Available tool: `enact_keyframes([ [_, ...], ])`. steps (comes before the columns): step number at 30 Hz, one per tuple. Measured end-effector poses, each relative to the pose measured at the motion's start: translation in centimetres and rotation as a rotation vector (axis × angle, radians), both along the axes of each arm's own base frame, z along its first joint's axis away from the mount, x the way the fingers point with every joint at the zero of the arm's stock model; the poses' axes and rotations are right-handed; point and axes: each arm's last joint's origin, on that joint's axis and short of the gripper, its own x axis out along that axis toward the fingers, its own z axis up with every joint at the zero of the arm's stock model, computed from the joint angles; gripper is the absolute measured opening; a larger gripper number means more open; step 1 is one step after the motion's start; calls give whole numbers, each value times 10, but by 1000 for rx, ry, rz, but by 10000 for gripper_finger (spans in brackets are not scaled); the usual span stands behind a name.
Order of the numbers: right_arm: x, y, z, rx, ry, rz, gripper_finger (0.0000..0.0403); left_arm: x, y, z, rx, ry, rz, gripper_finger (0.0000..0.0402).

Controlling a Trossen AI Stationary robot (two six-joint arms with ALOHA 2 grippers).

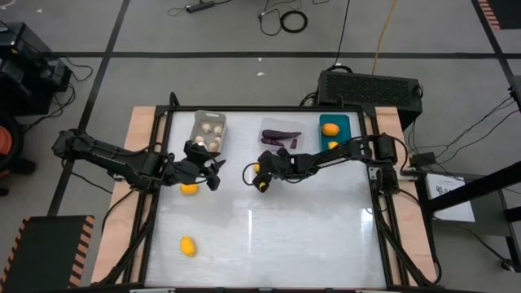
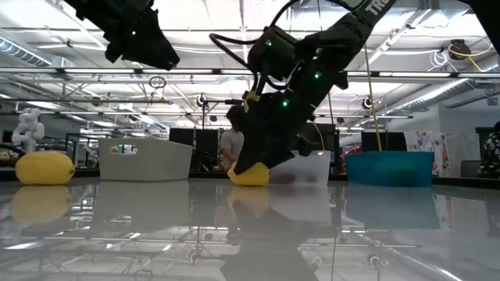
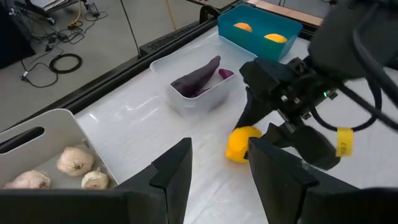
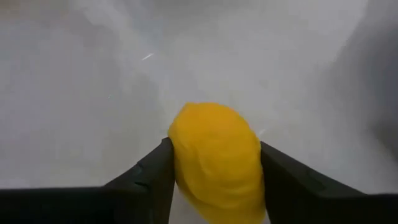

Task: Sort produce into baskets
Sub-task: Put the lemon into the blue bin

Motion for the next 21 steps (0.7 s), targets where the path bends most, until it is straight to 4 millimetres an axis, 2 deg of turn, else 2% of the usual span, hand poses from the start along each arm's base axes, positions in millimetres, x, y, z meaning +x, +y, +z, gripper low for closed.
enact_keyframes([
  [5,-6,-5,22,129,-32,99,164,0,0,0,1,1,-1,164],
  [10,-32,-18,82,100,-73,110,170,0,0,0,2,1,-1,164],
  [13,-60,-28,117,82,-62,77,170,0,0,0,2,1,-1,164],
  [16,-98,-41,153,19,-60,-19,171,0,0,0,1,1,-1,164],
  [18,-124,-50,169,-57,-19,-135,171,0,0,0,1,1,-1,164],
  [21,-160,-61,182,-159,69,-344,171,0,0,0,1,1,-1,164],
])
